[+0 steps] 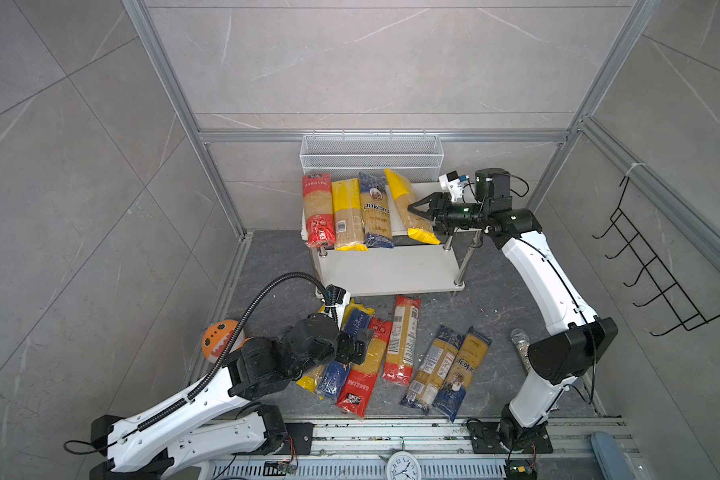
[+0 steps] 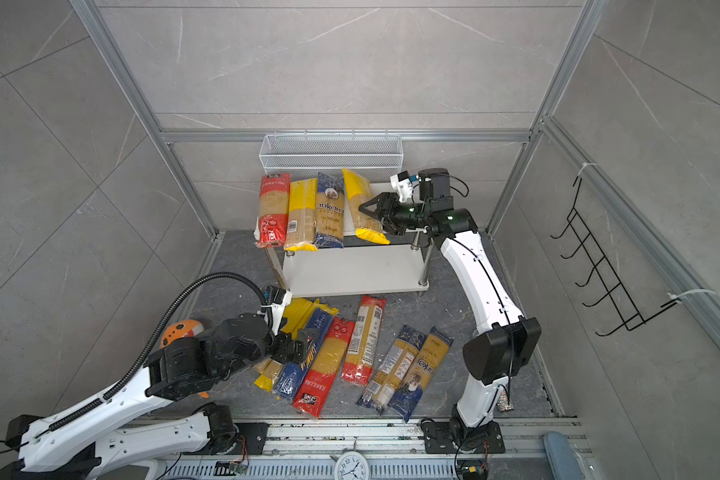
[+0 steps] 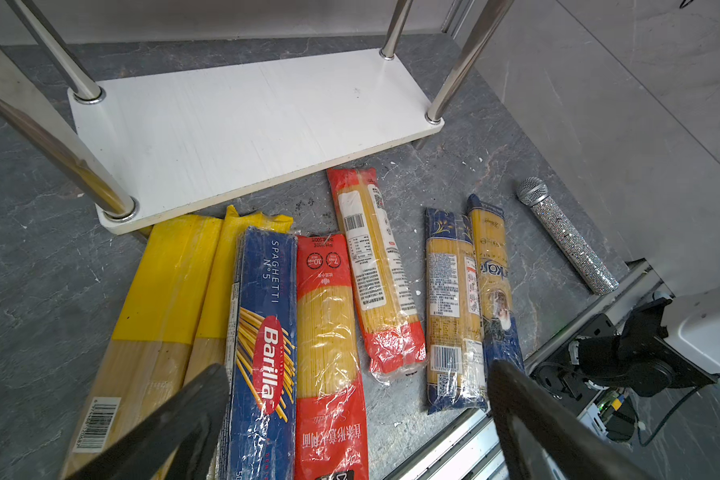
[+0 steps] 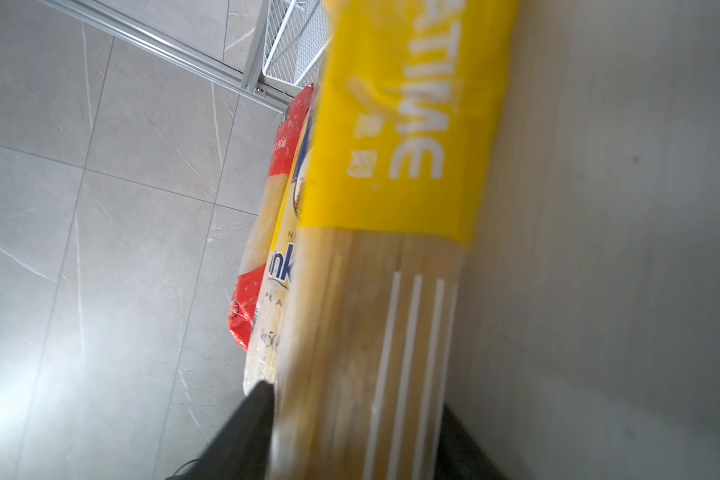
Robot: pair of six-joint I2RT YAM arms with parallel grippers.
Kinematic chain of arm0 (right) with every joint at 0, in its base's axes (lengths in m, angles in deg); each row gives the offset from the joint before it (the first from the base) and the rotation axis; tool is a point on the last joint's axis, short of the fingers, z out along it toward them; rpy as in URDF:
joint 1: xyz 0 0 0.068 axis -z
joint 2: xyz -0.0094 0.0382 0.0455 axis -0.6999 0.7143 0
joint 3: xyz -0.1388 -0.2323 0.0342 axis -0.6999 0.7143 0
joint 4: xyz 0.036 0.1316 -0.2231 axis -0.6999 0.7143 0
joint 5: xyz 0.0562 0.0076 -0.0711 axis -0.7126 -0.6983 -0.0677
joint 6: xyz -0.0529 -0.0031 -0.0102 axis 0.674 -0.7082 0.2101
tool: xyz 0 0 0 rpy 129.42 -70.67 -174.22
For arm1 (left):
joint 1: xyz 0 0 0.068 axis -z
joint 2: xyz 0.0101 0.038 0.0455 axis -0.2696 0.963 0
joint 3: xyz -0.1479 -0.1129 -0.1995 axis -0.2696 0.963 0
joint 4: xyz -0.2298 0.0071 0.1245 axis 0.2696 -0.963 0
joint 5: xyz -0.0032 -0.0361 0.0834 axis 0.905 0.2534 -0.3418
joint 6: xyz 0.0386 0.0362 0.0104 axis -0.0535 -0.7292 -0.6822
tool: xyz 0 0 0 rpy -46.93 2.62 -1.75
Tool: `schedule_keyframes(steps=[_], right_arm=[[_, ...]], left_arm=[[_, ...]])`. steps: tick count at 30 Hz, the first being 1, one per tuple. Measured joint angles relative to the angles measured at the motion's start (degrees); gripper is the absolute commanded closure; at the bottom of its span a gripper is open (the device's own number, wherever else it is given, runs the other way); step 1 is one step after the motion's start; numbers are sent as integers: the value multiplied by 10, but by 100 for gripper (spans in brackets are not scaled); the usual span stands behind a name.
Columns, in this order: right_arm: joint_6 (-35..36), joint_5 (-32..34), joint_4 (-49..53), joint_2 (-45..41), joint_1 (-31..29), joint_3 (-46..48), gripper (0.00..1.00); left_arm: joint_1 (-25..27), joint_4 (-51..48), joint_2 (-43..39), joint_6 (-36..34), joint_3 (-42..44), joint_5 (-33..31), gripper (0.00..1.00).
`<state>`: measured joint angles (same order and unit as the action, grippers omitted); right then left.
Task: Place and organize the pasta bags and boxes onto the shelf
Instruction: 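Set the TATIME bag upright beside the Ankara bag and open the right gripper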
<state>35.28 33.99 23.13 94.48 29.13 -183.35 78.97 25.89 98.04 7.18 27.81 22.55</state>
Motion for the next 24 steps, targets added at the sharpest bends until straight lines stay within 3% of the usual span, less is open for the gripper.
schedule_keyframes(steps=[15,24], right_arm=[[22,32,1,-6,2,-18,26],[97,110,92,-129,2,-28,25]], left_arm=[[0,-16,-63,5,21,-15,0],[0,-30,-91,17,38,-16,0]])
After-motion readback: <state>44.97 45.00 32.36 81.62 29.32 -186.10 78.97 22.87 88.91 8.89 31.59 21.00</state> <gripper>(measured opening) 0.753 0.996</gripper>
